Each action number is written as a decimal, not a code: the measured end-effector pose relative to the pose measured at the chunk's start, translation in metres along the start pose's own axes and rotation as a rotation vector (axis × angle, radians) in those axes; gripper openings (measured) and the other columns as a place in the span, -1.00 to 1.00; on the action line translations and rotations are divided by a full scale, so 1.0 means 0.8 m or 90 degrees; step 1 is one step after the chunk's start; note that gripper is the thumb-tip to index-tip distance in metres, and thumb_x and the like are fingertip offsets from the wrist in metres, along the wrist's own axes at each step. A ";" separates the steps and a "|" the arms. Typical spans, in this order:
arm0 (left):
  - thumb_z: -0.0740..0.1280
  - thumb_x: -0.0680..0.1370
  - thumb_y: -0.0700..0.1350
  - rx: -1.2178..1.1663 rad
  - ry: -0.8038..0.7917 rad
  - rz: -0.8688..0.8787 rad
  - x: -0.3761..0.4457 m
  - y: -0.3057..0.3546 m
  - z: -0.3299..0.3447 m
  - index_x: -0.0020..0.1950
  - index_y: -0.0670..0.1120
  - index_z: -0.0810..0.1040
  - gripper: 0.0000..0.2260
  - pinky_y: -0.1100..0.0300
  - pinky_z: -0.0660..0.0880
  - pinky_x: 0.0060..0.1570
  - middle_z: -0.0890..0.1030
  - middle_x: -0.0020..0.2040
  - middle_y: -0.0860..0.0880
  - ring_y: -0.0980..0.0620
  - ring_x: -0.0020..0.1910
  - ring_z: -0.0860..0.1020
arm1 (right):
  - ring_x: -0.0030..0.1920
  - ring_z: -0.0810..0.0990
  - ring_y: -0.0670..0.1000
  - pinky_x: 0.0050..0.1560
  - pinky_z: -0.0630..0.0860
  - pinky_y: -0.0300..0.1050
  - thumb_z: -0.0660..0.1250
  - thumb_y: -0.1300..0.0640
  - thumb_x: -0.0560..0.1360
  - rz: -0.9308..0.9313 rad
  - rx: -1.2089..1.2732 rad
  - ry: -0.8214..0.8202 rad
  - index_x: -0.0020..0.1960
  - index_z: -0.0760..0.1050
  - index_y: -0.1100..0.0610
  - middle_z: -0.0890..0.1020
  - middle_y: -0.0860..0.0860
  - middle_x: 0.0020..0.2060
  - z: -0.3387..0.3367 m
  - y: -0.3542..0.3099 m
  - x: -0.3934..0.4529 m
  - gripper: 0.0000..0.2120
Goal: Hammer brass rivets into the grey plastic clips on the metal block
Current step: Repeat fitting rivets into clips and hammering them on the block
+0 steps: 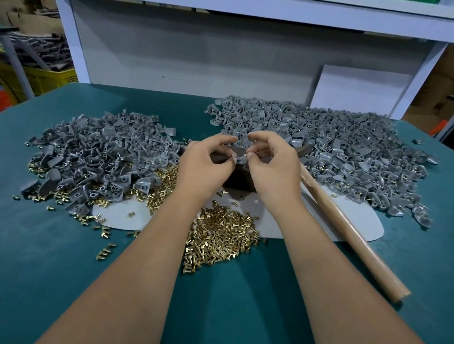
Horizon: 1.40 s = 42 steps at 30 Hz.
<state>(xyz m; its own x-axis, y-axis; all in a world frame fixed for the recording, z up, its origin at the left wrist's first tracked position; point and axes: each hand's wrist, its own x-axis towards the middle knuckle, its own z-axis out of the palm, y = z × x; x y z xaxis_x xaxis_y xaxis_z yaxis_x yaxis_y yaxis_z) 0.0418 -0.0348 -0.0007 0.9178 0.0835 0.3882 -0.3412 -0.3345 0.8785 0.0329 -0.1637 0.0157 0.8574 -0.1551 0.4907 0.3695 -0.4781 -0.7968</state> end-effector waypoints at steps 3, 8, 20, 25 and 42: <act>0.40 0.47 -0.24 -0.010 -0.013 0.013 -0.001 0.002 0.001 0.09 0.20 0.59 -0.65 -0.05 0.49 0.24 0.69 -0.16 0.12 0.02 0.08 0.61 | -0.13 0.57 -0.14 -0.01 0.56 -0.10 0.31 0.37 0.43 -0.007 -0.013 -0.003 0.07 0.55 -0.03 0.60 -0.14 -0.23 0.000 0.002 0.000 -0.65; 0.41 0.46 -0.26 -0.033 -0.026 0.016 -0.003 0.005 0.002 0.11 0.14 0.60 -0.66 0.01 0.50 0.26 0.70 -0.18 0.12 0.16 0.01 0.64 | -0.12 0.56 -0.17 -0.04 0.52 -0.21 0.34 0.33 0.43 -0.019 -0.057 -0.012 0.07 0.53 -0.11 0.60 -0.18 -0.23 0.000 0.007 0.003 -0.62; 0.43 0.47 -0.27 -0.041 -0.037 -0.006 -0.001 0.003 0.002 0.24 -0.07 0.61 -0.65 0.00 0.50 0.25 0.71 -0.11 0.03 0.11 0.03 0.65 | -0.03 0.43 -0.04 0.01 0.16 -0.18 0.31 0.30 0.46 -0.141 -0.250 -0.074 0.19 0.49 -0.17 0.58 -0.16 -0.22 -0.002 0.002 0.007 -0.55; 0.42 0.47 -0.26 -0.039 -0.038 -0.014 -0.002 0.002 0.002 0.23 -0.08 0.62 -0.66 0.03 0.53 0.21 0.71 -0.11 0.04 0.14 0.01 0.65 | 0.05 0.42 0.03 0.12 0.20 -0.12 0.25 0.32 0.46 -0.170 -0.323 -0.106 0.23 0.46 -0.16 0.58 -0.12 -0.14 -0.004 -0.002 0.010 -0.52; 0.44 0.50 -0.19 -0.056 -0.042 -0.005 -0.002 0.000 0.002 0.01 0.20 0.61 -0.73 0.31 0.51 0.05 0.69 -0.17 0.20 0.28 -0.05 0.62 | 0.17 0.37 0.02 0.28 0.24 0.04 0.37 0.11 0.48 -0.008 -0.137 -0.017 -0.09 0.64 -0.05 0.58 -0.12 -0.02 -0.013 0.011 0.003 -0.90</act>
<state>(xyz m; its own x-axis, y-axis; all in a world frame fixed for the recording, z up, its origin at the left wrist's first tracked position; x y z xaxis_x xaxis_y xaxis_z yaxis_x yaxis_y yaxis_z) 0.0408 -0.0362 -0.0015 0.9309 0.0236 0.3646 -0.3476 -0.2501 0.9037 0.0346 -0.1768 0.0137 0.8636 -0.1271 0.4880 0.2973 -0.6534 -0.6962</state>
